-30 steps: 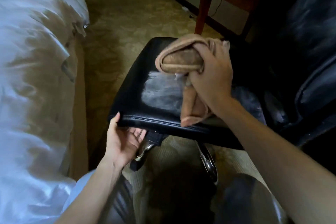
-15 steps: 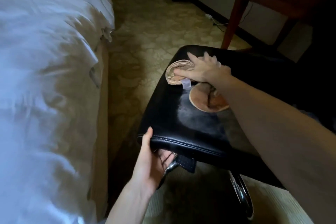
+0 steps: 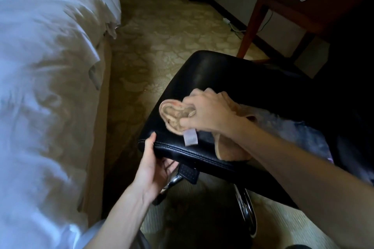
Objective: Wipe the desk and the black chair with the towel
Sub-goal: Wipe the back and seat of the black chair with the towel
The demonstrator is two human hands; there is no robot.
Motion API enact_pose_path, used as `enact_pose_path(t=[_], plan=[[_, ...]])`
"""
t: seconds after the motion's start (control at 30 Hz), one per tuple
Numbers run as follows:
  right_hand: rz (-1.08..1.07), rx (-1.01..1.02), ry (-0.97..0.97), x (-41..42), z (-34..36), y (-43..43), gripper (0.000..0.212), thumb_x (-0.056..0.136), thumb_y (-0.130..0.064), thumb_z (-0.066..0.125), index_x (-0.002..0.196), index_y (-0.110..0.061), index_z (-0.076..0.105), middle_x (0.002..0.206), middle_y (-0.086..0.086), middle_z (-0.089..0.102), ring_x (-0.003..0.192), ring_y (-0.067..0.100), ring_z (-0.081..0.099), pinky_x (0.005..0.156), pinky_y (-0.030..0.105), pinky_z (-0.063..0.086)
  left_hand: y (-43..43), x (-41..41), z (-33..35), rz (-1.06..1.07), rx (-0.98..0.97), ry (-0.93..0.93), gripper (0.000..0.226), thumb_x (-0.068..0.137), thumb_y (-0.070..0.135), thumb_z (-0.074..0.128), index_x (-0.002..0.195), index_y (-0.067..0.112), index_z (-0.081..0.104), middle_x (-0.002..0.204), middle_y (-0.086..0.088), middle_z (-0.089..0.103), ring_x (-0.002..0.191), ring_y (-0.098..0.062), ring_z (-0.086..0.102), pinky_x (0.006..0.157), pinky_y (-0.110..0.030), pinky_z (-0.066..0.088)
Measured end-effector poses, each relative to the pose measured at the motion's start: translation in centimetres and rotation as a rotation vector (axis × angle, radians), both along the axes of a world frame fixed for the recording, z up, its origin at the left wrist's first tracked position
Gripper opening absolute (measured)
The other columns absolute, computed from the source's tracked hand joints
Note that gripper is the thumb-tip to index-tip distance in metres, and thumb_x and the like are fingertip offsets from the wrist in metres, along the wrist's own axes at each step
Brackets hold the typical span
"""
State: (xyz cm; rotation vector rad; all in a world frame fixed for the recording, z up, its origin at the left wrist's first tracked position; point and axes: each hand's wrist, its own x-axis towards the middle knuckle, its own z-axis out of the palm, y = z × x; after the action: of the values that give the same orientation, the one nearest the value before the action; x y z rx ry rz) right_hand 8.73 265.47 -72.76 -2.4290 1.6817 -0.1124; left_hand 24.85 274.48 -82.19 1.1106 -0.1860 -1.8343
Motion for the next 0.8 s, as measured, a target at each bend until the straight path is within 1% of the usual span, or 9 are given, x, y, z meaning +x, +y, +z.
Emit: enact_pose_path(t=[0.1,0.2,0.37,0.43,0.5,0.57,0.63,0.73,0.8], plan=[[0.158,0.07,0.054,0.2,1.3,2.9,0.029,0.07,-0.058,0.068,0.086,-0.033,0.064,0.108,-0.014,0.06,0.098,0.019,0.055,0.084,0.037,0.041,0.3,0.0,0.1,-0.031,-0.01,-0.037,0.06,0.096,0.061,0.057,0.131,0.013,0.067,0.106,-0.007,0.078,0.082,-0.013,0.075,0.087,-0.034,0.055],[0.175,0.101,0.077,0.1,4.8,2.1,0.05,0.059,-0.066,0.055,0.1,-0.041,0.07,0.113,-0.018,0.06,0.104,0.013,0.058,0.094,0.044,0.049,0.6,0.0,0.3,-0.041,0.007,-0.032,0.063,0.094,0.062,0.059,0.133,0.013,0.066,0.113,-0.011,0.077,0.087,-0.017,0.075,0.092,-0.035,0.056],[0.325,-0.236,0.396,-0.9,11.0,-2.9,0.046,0.08,-0.045,0.067,0.125,-0.041,0.061,0.144,-0.008,0.049,0.135,0.025,0.04,0.112,0.06,0.032,0.8,0.0,0.5,-0.014,0.007,-0.017,0.062,0.093,0.061,0.061,0.134,0.013,0.062,0.112,-0.01,0.077,0.091,-0.018,0.077,0.093,-0.036,0.056],[0.382,-0.381,0.634,-1.0,11.4,-4.6,0.064,0.081,-0.039,0.071,0.141,-0.039,0.051,0.154,-0.002,0.045,0.148,0.03,0.029,0.12,0.068,0.013,0.8,0.1,0.6,-0.002,0.003,-0.015,0.061,0.094,0.061,0.061,0.134,0.014,0.061,0.111,-0.01,0.078,0.09,-0.017,0.078,0.092,-0.035,0.056],[0.355,-0.271,0.771,-0.2,10.6,-5.0,0.091,0.084,-0.04,0.069,0.159,-0.045,0.018,0.156,0.003,0.045,0.151,0.031,0.028,0.121,0.066,0.003,0.6,0.1,0.8,0.01,0.006,-0.018,0.061,0.095,0.061,0.06,0.133,0.014,0.061,0.109,-0.009,0.079,0.087,-0.017,0.078,0.089,-0.035,0.056],[0.21,0.021,0.575,0.3,8.8,-5.3,0.098,0.089,-0.037,0.063,0.159,-0.051,-0.003,0.124,0.002,0.068,0.123,0.026,0.058,0.11,0.044,0.041,0.5,0.0,0.9,0.022,0.006,-0.021,0.06,0.095,0.061,0.059,0.134,0.015,0.06,0.107,-0.008,0.079,0.085,-0.016,0.078,0.086,-0.034,0.056],[0.085,0.04,0.286,-0.1,7.3,-5.8,0.089,0.09,-0.036,0.058,0.159,-0.051,0.005,0.103,-0.002,0.07,0.096,0.019,0.065,0.078,0.033,0.052,0.3,0.0,0.9,0.032,0.005,-0.017,0.059,0.096,0.06,0.06,0.134,0.015,0.06,0.106,-0.009,0.08,0.085,-0.017,0.078,0.086,-0.035,0.056],[-0.103,-0.331,0.241,-1.2,5.7,-7.9,0.081,0.09,-0.048,0.057,0.161,-0.039,0.018,0.148,0.01,0.048,0.134,0.033,0.047,0.1,0.049,0.046,0.2,0.0,0.7,0.045,0.02,0.0,0.059,0.094,0.059,0.063,0.134,0.015,0.059,0.109,-0.011,0.079,0.092,-0.021,0.079,0.092,-0.039,0.057],[-0.269,-0.143,0.312,-2.4,3.5,-9.2,0.1,0.081,-0.08,0.054,0.162,-0.04,0.011,0.169,0.012,0.011,0.155,0.036,0.009,0.119,0.064,0.016,-0.1,0.2,0.3,0.054,0.019,-0.013,0.058,0.094,0.058,0.064,0.132,0.014,0.059,0.108,-0.011,0.079,0.092,-0.022,0.079,0.089,-0.038,0.057]])
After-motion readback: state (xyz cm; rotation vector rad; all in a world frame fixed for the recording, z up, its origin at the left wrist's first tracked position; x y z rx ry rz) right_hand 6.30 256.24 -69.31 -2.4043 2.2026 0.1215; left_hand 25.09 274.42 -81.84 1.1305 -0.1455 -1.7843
